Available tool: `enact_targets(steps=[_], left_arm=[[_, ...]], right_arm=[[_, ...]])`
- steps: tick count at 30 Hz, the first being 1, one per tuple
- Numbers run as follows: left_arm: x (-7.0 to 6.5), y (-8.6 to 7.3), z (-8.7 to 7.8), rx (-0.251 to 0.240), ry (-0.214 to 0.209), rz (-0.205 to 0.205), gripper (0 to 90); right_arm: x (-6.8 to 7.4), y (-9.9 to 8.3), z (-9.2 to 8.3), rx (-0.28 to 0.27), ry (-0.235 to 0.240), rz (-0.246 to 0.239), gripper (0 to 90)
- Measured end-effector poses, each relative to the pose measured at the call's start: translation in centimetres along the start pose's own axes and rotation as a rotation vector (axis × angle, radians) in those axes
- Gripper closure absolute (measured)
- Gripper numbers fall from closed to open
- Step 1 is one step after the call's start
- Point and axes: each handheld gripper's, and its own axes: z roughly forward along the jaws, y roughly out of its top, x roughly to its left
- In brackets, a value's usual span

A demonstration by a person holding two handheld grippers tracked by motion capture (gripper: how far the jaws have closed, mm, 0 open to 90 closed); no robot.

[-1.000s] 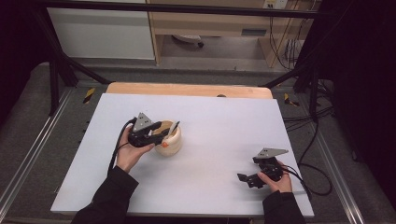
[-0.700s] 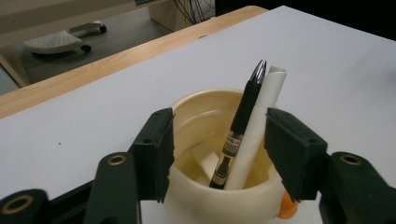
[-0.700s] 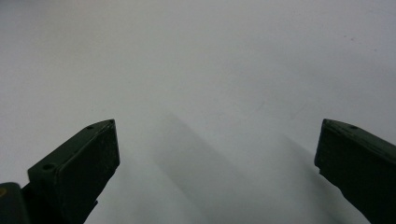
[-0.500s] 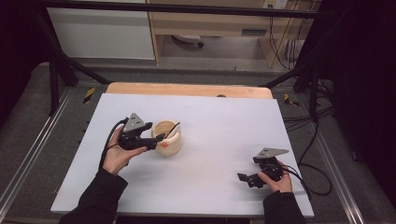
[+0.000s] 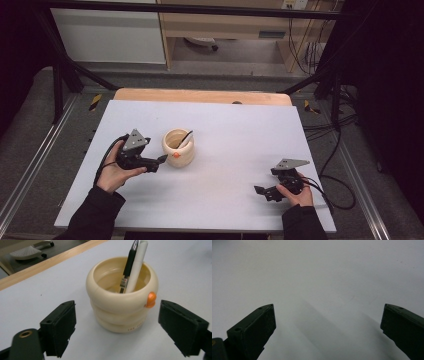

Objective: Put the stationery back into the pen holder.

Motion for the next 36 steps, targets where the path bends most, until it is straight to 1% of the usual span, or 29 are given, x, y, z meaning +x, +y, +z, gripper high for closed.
enact_targets(steps=[4,9,17,21,29,33,36], left_arm=[[0.2,-1.5,-0.3,0.018,0.008,-0.012,9.5],[0.6,-3.4,-0.6,0.037,0.010,-0.024,8.6],[1.1,-6.1,-0.9,0.070,0.010,-0.029,7.7],[1.3,-7.1,-1.1,0.085,0.010,-0.019,6.9],[1.8,-8.7,-1.6,0.089,0.011,-0.028,5.9],[2.0,-9.3,-1.7,0.097,0.015,-0.026,5.4],[2.1,-9.7,-1.7,0.097,0.017,-0.034,5.3]], right_arm=[[0.0,0.0,0.0,0.001,0.000,0.001,0.6],[0.0,0.0,0.0,-0.001,0.001,0.002,0.6],[0.1,0.0,0.0,0.001,0.002,0.007,0.6],[0.0,0.0,0.0,-0.002,0.000,0.007,0.6],[0.1,0.0,-0.1,-0.003,-0.002,0.008,0.6],[0.1,0.0,-0.1,-0.003,0.001,0.009,0.6],[0.1,0.0,-0.1,-0.001,0.001,0.008,0.6]])
